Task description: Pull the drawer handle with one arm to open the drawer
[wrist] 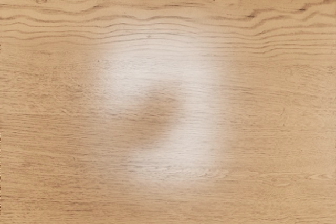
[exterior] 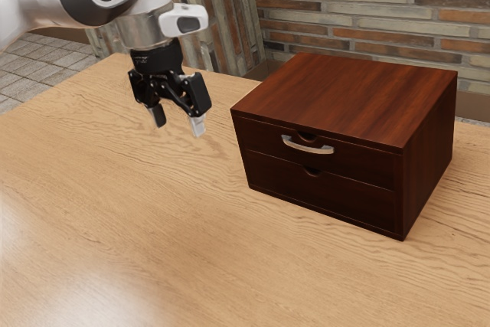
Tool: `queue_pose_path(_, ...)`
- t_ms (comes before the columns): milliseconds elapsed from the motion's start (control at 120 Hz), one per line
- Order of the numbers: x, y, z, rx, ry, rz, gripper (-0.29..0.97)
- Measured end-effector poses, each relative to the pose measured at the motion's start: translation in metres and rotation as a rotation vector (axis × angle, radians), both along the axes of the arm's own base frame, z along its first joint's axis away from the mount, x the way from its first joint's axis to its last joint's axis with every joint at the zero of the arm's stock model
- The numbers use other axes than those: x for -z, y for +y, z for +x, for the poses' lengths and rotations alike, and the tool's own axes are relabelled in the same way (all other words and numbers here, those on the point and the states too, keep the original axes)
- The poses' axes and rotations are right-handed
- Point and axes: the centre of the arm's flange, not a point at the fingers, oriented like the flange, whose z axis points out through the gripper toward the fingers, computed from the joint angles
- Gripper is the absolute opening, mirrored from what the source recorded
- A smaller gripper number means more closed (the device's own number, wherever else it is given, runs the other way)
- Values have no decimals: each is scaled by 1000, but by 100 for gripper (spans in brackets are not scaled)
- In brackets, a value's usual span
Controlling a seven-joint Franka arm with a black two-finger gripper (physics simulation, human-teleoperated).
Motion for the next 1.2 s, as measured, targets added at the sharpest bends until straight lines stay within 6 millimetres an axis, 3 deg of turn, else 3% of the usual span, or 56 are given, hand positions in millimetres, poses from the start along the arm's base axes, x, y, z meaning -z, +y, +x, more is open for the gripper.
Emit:
queue_pose_path(183, -7, 14, 7, -20, -84, -22, 68)
queue_pose_path(267, -26, 12, 6, 15, -143, -18, 68)
queue_pose_path(283, -33, 11, 5, 27, -161, -17, 68)
queue_pose_path(325, -94, 2, -18, 76, -292, 6, 68)
queue_pose_path(358, -128, -7, -35, 129, -374, 23, 68)
queue_pose_path(400, -158, -20, -52, 206, -447, 38, 68)
queue_pose_path(525, -193, -46, -76, 478, -550, 81, 68)
queue_pose_path(600, -200, -59, -84, 682, -570, 122, 68)
queue_pose_path(683, -191, -74, -78, 911, -552, 141, 68)
queue_pose_path(783, -147, -89, -43, 1143, -499, 106, 68)
queue_pose_path(917, -87, -52, 12, 1298, -450, 74, 66)
queue_pose_path(1033, -45, -69, 29, 1469, -444, -13, 67)
queue_pose_path(1200, -13, -80, 40, 1630, -484, -33, 67)
